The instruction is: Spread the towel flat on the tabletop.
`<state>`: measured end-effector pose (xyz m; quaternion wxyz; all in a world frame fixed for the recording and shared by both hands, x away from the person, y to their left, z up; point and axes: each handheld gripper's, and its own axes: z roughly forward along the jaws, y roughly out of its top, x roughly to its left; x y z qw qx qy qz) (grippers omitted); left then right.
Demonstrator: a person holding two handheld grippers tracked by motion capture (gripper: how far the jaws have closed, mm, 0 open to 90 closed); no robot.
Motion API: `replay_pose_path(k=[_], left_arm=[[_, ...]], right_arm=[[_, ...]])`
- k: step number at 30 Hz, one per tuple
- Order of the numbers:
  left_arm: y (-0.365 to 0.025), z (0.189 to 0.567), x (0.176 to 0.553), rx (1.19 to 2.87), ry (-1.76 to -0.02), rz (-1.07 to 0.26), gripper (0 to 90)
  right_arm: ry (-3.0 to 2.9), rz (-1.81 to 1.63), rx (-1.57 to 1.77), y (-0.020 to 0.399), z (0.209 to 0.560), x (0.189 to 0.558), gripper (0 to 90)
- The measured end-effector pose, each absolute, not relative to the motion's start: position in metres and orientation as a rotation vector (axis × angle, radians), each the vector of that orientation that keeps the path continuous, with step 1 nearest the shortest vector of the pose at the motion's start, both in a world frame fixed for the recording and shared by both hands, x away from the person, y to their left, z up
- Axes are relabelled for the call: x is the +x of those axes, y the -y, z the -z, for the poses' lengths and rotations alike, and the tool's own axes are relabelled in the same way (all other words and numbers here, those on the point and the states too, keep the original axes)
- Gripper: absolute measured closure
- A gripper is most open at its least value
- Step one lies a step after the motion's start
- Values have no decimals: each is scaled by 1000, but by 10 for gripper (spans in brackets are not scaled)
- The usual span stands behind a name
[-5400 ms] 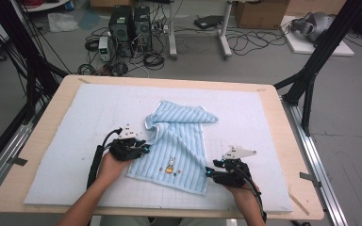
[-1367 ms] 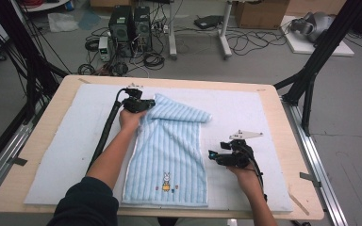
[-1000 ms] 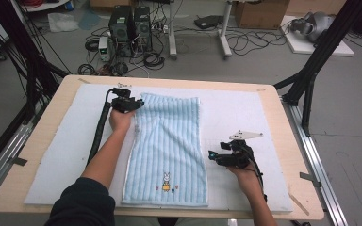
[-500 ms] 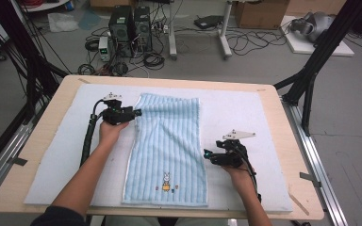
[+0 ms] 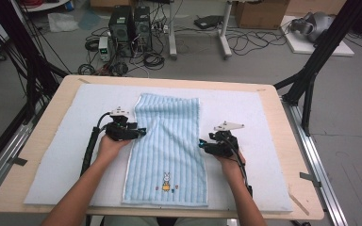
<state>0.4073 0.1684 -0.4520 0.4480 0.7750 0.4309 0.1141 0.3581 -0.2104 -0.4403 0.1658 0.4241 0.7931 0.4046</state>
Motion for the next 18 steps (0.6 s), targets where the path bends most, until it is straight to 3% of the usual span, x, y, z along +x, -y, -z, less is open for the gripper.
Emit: replay_pose_path(k=[3,7,9,15,18], left_arm=[[-166,451,405,1948,-1055,-336,473],[-165,451,403,1970,-1033,-359,776],[-164,452,403,1971,-1031,-355,846],[-172,452,411,1908,-1121,-375,863],[-178,452,419,1879,-1163,-380,868]], right_arm=[[-2271,-1140,1224,203,444,367,470],[-2283,-1102,1240,195,447,376,520],[-2289,-1070,1251,191,448,378,557],[-2328,-988,1211,182,442,389,844],[-2294,-915,1191,177,441,394,857]])
